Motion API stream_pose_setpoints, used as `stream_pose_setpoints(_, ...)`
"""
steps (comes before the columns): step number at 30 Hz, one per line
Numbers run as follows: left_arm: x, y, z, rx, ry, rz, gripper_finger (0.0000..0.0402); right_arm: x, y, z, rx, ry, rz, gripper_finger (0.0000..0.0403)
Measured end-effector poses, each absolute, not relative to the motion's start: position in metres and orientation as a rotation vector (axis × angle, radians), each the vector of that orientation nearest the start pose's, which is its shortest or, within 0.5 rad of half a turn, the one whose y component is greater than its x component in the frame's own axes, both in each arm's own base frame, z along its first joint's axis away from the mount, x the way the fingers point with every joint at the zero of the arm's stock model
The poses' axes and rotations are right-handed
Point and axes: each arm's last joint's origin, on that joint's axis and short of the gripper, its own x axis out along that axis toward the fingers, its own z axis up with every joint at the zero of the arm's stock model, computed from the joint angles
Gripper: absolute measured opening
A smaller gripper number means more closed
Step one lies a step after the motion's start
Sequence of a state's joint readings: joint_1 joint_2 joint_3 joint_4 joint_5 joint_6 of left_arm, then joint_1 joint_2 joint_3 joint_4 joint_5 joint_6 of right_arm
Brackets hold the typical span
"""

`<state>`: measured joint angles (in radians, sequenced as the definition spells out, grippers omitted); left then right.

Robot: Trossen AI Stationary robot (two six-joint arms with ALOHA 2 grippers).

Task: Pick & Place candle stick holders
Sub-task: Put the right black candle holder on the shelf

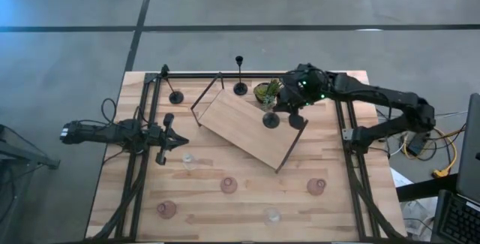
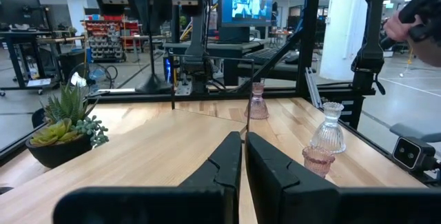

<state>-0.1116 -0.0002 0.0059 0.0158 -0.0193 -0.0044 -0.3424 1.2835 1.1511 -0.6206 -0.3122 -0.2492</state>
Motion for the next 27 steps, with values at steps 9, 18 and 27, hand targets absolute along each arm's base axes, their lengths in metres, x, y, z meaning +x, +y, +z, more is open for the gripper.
stream_pose_setpoints(9, 0.097, -0.01, 0.167, -0.006, -0.022, -0.092, 0.0025, 0.272, -0.088, 0.294, -0.016, 0.797, 0.078, 0.0012)
stream_pose_setpoints(18, 0.097, -0.01, 0.167, -0.006, -0.024, -0.093, 0.0025, 0.283, -0.093, 0.278, -0.054, 0.835, 0.064, 0.001)
stream_pose_setpoints(27, 0.097, -0.01, 0.168, -0.006, -0.027, -0.092, 0.0025, 0.269, -0.09, 0.253, -0.044, 0.736, 0.021, 0.001)
